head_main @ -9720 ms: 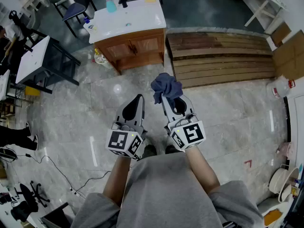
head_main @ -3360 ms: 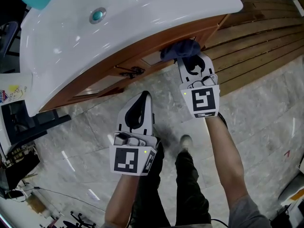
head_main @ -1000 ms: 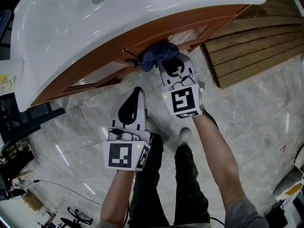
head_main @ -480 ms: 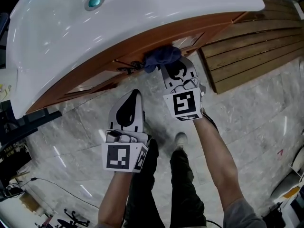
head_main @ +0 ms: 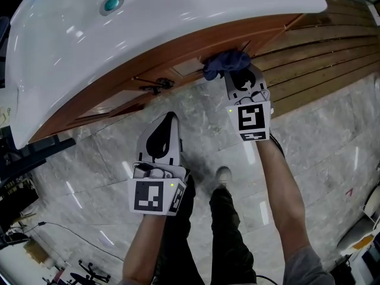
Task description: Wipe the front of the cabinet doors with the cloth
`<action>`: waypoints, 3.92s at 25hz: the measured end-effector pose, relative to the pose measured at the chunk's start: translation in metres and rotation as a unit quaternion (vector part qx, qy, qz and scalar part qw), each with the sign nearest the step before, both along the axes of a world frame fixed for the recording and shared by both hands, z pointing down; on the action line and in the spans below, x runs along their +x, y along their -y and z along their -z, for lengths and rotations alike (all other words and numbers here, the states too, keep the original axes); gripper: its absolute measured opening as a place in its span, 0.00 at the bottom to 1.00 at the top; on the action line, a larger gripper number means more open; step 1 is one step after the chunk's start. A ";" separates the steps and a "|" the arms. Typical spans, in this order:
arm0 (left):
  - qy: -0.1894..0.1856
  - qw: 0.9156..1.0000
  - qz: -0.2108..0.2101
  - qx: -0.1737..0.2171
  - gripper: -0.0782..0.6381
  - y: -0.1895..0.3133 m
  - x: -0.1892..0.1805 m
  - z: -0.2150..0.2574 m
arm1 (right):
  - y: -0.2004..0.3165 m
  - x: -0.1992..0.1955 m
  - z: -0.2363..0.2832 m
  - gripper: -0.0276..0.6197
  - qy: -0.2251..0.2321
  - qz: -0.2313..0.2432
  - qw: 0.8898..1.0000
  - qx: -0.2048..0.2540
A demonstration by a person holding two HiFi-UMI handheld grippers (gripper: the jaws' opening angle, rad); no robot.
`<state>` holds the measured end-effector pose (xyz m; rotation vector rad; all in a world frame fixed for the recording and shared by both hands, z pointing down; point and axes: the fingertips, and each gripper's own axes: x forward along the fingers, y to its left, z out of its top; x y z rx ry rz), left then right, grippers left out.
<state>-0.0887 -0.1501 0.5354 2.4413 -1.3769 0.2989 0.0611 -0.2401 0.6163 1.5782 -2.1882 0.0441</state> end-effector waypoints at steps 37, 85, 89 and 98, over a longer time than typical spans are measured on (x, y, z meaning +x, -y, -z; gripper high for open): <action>0.002 1.000 0.026 0.003 0.12 -0.033 -0.023 -0.002 | -0.097 -0.078 -0.026 0.14 0.057 0.059 0.996 -0.022; 0.002 1.000 0.007 0.004 0.12 -0.001 0.001 -0.042 | -0.005 -0.033 -0.073 0.14 0.012 0.023 0.999 -0.026; 0.002 1.000 0.003 0.005 0.12 -0.001 0.008 -0.044 | -0.002 -0.004 -0.075 0.14 0.013 -0.004 1.000 -0.028; 0.003 1.000 -0.005 0.007 0.12 -0.001 0.017 -0.045 | 0.001 0.059 -0.074 0.14 0.017 -0.074 0.997 -0.020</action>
